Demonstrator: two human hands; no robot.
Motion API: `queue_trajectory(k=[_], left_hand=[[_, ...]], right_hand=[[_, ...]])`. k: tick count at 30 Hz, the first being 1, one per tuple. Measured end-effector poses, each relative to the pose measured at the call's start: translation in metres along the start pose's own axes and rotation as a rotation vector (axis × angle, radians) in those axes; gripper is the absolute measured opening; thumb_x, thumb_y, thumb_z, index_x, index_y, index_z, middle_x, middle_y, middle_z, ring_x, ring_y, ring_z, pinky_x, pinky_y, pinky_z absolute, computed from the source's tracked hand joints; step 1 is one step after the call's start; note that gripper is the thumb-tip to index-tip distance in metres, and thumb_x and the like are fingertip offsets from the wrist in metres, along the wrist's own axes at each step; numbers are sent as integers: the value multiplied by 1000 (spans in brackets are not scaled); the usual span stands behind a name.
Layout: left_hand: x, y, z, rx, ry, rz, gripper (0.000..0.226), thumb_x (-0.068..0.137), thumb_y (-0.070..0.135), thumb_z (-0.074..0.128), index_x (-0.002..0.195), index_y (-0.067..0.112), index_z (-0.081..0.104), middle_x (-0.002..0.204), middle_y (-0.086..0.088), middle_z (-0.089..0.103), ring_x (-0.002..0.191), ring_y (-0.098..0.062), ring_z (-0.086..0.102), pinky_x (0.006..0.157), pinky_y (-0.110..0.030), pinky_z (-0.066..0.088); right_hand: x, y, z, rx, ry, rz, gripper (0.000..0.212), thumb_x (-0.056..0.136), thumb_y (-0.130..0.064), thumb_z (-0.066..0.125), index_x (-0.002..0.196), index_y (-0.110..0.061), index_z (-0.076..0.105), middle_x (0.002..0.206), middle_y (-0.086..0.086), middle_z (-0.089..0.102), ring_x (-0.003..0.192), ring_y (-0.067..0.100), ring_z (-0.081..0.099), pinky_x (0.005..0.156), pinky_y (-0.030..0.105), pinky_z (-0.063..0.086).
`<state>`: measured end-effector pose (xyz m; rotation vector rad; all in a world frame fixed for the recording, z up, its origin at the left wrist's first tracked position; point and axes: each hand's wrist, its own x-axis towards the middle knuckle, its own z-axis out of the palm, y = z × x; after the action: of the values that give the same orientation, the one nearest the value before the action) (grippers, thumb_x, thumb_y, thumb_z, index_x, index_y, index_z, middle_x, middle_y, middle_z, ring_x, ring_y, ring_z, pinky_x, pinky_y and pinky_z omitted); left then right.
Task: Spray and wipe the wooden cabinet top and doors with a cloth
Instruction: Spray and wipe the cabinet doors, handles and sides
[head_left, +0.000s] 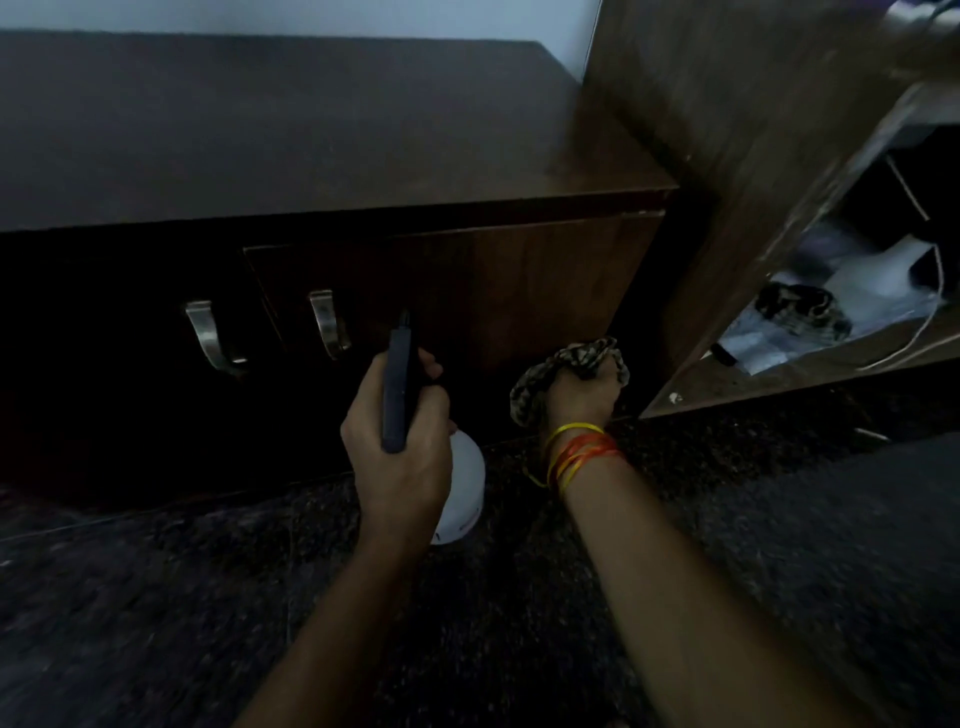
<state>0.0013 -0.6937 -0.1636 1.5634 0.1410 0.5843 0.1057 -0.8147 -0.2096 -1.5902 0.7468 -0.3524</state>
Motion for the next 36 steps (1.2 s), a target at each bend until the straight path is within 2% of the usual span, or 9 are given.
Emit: queue_trajectory(k=[5, 10, 14, 18, 25, 27, 30, 33, 36], left_hand=[[-3, 11, 0, -16, 17, -10, 15, 83, 7, 48, 93, 7, 60, 69, -2, 53, 57, -10, 51, 53, -19, 44], [-2, 17, 2, -22, 18, 10, 15, 84, 6, 49, 95, 7, 59, 70, -3, 53, 58, -11, 51, 55, -20, 44], [-2, 22, 1, -33, 21, 14, 14, 84, 7, 49, 94, 9, 59, 73, -6, 56, 59, -11, 53, 56, -19, 45], [-2, 26, 3, -52, 25, -3, 17, 84, 8, 49, 93, 18, 60, 74, 7, 58, 61, -9, 53, 56, -18, 46], [-4, 34, -2, -49, 25, 30, 14, 84, 6, 49, 89, 15, 59, 73, 4, 57, 60, -13, 52, 56, -23, 45], [-2, 34, -4, -30, 43, 39, 12, 82, 4, 49, 88, 8, 59, 72, 1, 57, 59, -13, 52, 54, -24, 44], [-1, 32, -8, -3, 76, 61, 13, 82, 3, 48, 90, 1, 59, 73, -12, 55, 59, -16, 52, 53, -23, 43], [1, 32, -13, -5, 98, 58, 13, 84, 3, 47, 91, 4, 58, 73, -9, 55, 58, -19, 52, 52, -24, 44], [3, 30, -15, -6, 105, 58, 13, 85, 3, 47, 91, 2, 58, 72, -12, 54, 58, -26, 51, 53, -24, 44]], right_hand=[[-4, -16, -7, 8, 0, -9, 32, 89, -2, 49, 120, 2, 58, 117, 20, 62, 108, 33, 58, 89, 30, 42], [-13, -43, -8, 31, 70, -131, 36, 85, -3, 53, 119, -11, 61, 116, 12, 63, 108, 27, 58, 90, 22, 39], [-17, -58, -12, 3, 56, -121, 44, 87, -4, 52, 130, -14, 55, 127, 13, 59, 118, 29, 54, 96, 23, 34], [-24, -96, -16, 47, 83, -301, 55, 85, -5, 54, 138, -18, 47, 136, 9, 52, 126, 26, 47, 109, 28, 33], [-38, -113, -22, -42, 40, -409, 59, 91, -4, 53, 145, -12, 34, 146, 13, 32, 135, 23, 31, 92, -2, 8], [-50, -105, -16, -66, 15, -449, 59, 91, -5, 54, 146, -11, 33, 147, 14, 28, 137, 24, 27, 90, -3, 3], [-61, -96, -11, -104, -20, -502, 60, 90, -7, 57, 145, -10, 34, 147, 14, 27, 136, 25, 27, 101, 3, 8], [-59, -89, -11, -131, 9, -550, 60, 90, -10, 60, 145, -11, 35, 145, 15, 31, 133, 27, 36, 108, 17, 24], [-49, -87, -15, -121, 10, -526, 60, 91, -9, 58, 146, -11, 33, 146, 15, 30, 132, 24, 36, 96, 1, 17]])
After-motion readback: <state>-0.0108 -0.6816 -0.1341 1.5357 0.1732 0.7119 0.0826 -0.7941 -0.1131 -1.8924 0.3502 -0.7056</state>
